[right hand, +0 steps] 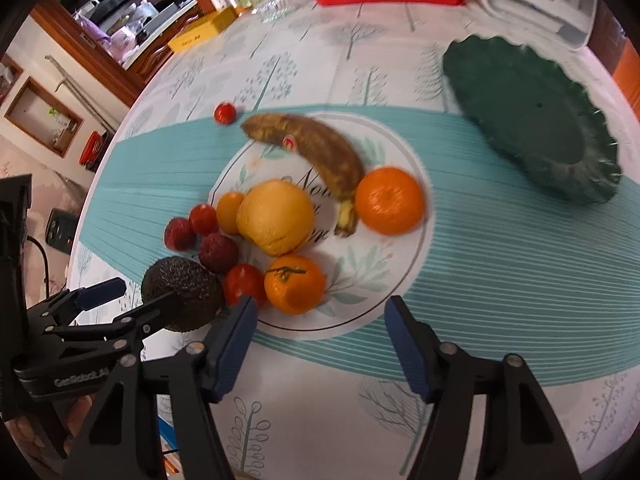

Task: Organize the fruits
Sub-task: 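Grasp the dark avocado with the left tool while the right tool grasps a tangerine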

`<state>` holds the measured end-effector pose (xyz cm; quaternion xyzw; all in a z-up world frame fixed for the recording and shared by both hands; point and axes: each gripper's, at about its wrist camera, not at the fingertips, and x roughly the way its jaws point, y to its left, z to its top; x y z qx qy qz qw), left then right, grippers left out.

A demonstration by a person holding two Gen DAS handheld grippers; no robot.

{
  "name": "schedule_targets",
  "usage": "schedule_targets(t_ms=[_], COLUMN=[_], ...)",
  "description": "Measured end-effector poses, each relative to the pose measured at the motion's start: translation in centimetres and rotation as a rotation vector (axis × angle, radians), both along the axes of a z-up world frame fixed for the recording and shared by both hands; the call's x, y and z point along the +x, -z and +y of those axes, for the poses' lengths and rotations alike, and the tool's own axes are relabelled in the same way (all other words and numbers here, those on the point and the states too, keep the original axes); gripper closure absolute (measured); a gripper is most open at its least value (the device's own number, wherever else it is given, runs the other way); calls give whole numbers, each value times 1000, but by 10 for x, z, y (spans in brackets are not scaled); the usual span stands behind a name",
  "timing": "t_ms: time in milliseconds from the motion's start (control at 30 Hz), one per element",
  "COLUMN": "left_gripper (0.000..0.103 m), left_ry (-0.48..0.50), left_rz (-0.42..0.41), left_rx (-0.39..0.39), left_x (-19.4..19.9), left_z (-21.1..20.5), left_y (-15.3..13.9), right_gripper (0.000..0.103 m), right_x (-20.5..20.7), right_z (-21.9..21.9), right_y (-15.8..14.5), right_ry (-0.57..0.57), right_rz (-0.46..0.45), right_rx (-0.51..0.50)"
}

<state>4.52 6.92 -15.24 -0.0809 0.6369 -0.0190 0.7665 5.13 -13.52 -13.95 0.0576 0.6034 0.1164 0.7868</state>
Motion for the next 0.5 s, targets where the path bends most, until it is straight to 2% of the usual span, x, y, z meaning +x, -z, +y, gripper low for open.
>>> schedule_targets(t_ms=[167,300,367,433,500], left_gripper=[8,8,8,10,18], left_ry=[-11,-22,-21,-17,-7], left_rz=[36,46,39,34,34], left_rx=[-88,-127,-147,-157,-185], left_x=[1,5,6,6,7], left_z=[4,8,8,7,7], left_y=[15,22,25,27,31], right_gripper=[42,45,45,45,49], right_x=[4,7,9,11,13], right_z=[5,7,6,8,11], right_y=[14,22,26,28,31], right_ry=[-15,-17,-16,-20,-26], right_rz=[6,10,12,9,9], right_rx=[17,18,48,61,51])
